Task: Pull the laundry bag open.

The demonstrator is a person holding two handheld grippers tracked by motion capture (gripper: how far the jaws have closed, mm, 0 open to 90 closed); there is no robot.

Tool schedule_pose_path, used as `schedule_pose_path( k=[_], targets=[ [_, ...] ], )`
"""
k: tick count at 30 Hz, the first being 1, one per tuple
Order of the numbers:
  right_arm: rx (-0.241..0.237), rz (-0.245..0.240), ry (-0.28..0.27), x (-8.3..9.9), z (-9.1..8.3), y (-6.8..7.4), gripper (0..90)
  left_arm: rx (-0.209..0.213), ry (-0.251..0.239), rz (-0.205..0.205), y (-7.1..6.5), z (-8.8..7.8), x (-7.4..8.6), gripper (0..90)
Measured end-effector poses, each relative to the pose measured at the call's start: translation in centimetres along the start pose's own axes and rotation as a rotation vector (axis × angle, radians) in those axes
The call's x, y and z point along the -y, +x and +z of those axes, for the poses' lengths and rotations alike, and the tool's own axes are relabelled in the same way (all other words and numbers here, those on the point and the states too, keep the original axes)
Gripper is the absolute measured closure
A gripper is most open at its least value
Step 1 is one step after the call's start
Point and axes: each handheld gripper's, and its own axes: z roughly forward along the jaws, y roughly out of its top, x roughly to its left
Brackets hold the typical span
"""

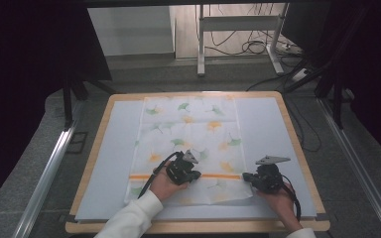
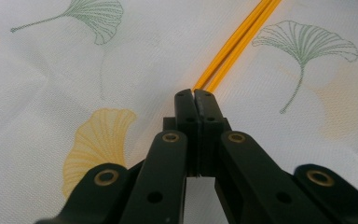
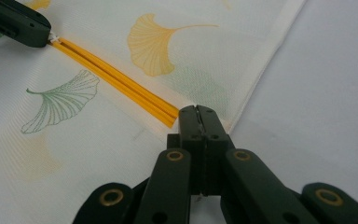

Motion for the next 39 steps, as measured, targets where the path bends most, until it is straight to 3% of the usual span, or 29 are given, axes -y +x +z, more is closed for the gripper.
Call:
schedule_pose_path(
  k=[12, 16, 39],
  targets=[
    [-0.004, 0.002, -0.006, 0.0, 0.0, -0.1, 89.9, 0.007, -0.004, -0.047, 0.7, -0.9, 1.2, 90.0],
    [-0.003, 0.003, -0.007, 0.0, 0.0, -0.1, 90.0, -0.012, 0.000, -0.047, 0.8, -1.3, 1.6, 90.0],
    [-0.005, 0.002, -0.006, 0.0, 0.0, 0.0, 89.9, -0.032, -0.013, -0.120, 2.3, -2.9, 3.7, 90.0]
  ],
)
